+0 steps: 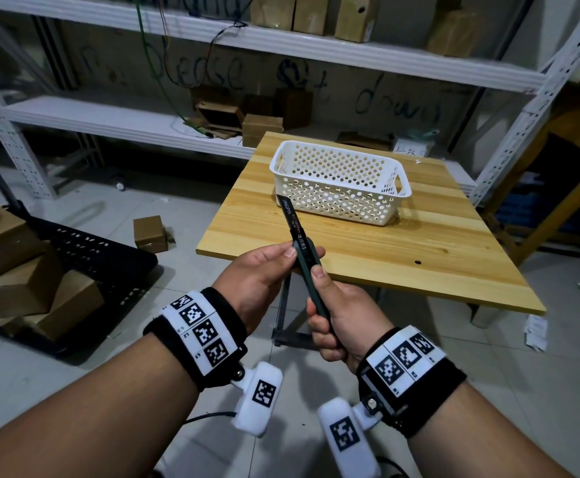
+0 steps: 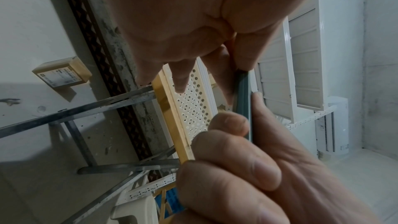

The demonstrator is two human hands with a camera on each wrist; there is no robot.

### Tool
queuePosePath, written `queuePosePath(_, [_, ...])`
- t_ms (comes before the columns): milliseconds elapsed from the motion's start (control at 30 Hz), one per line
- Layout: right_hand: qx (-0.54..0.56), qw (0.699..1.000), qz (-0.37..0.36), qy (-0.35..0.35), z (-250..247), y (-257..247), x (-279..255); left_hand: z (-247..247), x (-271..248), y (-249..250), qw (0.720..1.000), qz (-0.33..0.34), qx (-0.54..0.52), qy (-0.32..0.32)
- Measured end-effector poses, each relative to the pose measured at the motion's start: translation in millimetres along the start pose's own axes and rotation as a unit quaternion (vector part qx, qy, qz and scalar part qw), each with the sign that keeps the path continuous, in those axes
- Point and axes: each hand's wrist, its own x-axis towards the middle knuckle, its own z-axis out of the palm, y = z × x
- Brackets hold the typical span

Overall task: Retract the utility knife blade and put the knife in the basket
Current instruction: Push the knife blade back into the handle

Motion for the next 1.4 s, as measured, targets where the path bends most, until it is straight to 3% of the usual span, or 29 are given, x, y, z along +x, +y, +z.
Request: queuePosePath(1400, [0.023, 1.0, -0.009, -0.006, 2.2, 3.9, -5.7, 4.6, -7.8, 3.1, 1.0, -0.02, 0.003, 0.008])
